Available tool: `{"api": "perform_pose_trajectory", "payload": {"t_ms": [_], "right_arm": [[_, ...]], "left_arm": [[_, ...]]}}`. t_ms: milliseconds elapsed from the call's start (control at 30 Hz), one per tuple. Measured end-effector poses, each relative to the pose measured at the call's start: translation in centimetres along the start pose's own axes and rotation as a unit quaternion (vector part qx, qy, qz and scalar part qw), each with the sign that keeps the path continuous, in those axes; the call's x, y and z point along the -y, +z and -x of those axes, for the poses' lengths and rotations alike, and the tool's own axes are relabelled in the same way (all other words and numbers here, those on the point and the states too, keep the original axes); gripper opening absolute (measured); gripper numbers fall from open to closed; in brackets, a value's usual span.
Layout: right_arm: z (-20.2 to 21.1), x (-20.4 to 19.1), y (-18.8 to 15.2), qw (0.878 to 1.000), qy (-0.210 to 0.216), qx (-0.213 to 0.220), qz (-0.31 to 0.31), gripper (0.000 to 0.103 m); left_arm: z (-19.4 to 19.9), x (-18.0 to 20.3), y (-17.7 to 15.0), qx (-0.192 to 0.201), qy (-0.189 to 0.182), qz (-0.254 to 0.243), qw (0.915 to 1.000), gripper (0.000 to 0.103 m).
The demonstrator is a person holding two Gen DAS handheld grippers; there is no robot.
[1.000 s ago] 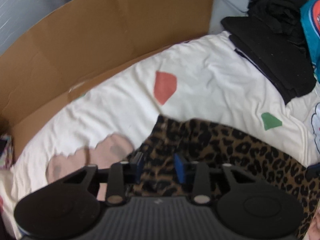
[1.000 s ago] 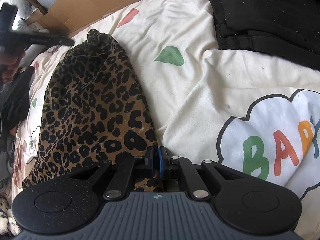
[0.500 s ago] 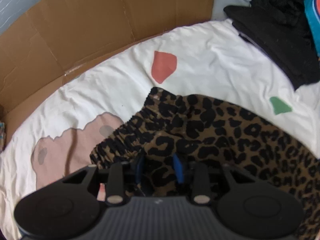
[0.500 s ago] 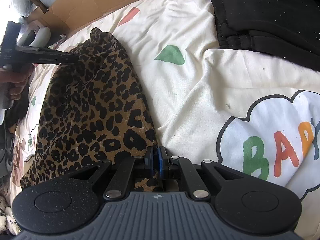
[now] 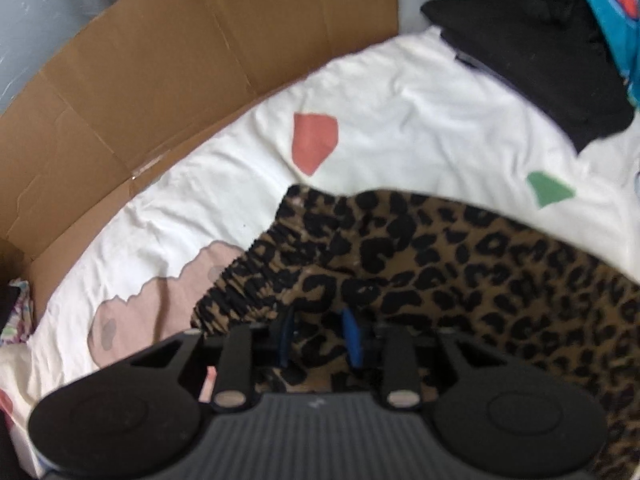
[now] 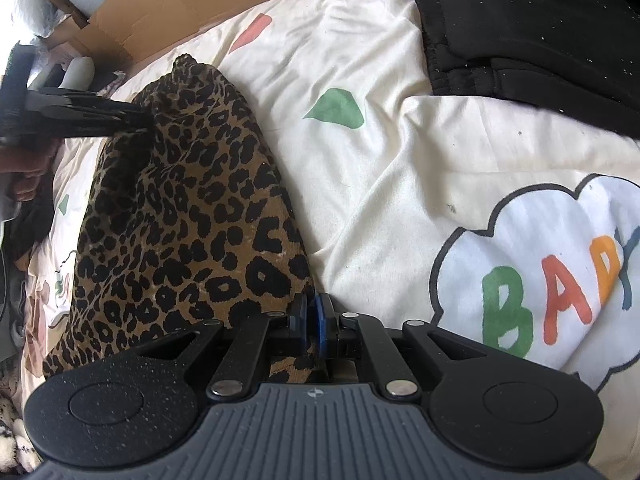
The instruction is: Fold clothes
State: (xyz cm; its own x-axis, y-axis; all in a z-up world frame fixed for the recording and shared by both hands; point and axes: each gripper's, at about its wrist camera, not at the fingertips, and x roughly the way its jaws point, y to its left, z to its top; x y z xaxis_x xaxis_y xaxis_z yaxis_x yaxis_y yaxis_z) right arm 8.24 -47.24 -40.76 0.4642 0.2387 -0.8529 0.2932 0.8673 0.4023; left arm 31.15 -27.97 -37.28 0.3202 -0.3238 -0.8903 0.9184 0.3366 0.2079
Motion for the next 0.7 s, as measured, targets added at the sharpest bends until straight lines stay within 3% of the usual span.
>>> {"api": "perform_pose_trajectory", "payload": {"t_ms": [233,400,700], "right_arm": [[2.0,-0.5,0.2,1.000,-0.001,0.012,0.009,0.006],[2.2,-2.0,0.8,0.999,-0.001,0.030,0.030,0.006],[-0.5,-5.5,1.7,0.996,0.021,0.041,0.075,0.007]], "left_arm": [[1.7,0.6,-1.0,0.016,-0.053,0.033,0.9979,0.015],[-1.5,0.5,-3.0,-0.010,-0.058,0.071,0.9957,0.012],[-2.6,0.3,-5.4,0.017,-0.072,0.136,0.9880,0.012]]}}
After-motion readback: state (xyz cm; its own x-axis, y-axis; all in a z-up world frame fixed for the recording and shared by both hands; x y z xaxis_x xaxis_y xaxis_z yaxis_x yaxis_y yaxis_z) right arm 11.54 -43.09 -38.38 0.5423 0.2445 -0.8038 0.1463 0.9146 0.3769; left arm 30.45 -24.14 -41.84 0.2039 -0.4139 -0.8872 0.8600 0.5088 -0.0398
